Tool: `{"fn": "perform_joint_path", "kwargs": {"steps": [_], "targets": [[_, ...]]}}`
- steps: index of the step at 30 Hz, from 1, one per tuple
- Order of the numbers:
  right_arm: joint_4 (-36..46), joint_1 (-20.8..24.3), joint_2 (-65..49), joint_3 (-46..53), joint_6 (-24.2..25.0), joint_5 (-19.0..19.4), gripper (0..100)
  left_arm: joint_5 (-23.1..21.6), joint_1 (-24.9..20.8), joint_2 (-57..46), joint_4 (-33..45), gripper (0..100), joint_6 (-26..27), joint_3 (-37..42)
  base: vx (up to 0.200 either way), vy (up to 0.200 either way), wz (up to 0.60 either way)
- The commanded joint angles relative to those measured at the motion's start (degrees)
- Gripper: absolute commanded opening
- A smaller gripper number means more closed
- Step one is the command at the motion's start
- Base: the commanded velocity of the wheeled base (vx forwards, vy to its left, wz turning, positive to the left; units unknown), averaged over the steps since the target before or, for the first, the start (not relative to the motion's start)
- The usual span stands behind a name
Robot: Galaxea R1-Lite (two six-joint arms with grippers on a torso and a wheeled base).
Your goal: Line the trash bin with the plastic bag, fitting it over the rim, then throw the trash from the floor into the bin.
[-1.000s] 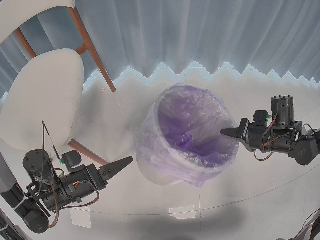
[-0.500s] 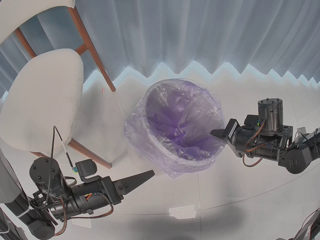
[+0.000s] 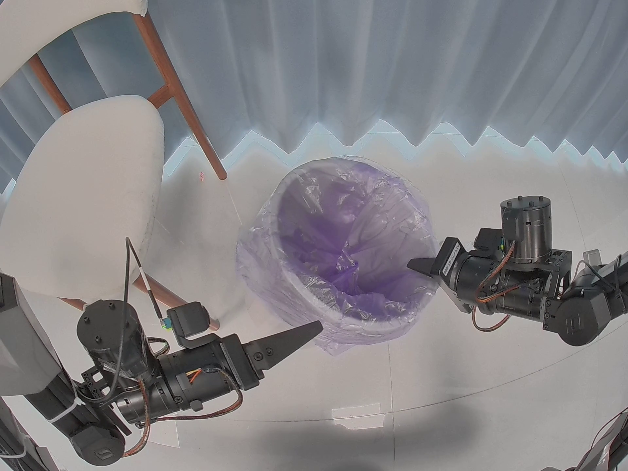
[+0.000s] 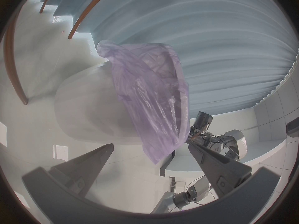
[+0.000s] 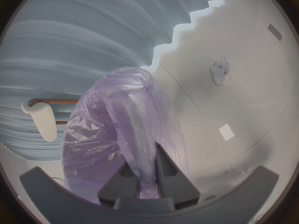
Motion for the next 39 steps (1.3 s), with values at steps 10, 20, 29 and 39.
{"fn": "perform_joint_path", "kwargs": {"steps": [10,20,29,39], "targets": [[-1.97,1.32,-0.3,-0.14,-0.33,0.01,0,3.57,0.18,2.17,-0.03,0,-0.38,-1.89,0.0,0.0,0.0],[-1.97,0.79,-0.39,-1.46,1.16,0.1,0,3.66,3.08,2.0,0.05,0,-0.29,0.4,0.0,0.0,0.0],[-1.79,0.27,-0.3,-2.34,3.27,0.28,0,3.66,5.89,2.17,0.05,0,-0.47,1.37,0.0,0.0,0.0],[-1.62,0.35,-0.83,-2.08,6.35,0.37,0,5.51,6.33,2.88,0.05,100,1.03,0.66,0.0,0.0,0.0]]}}
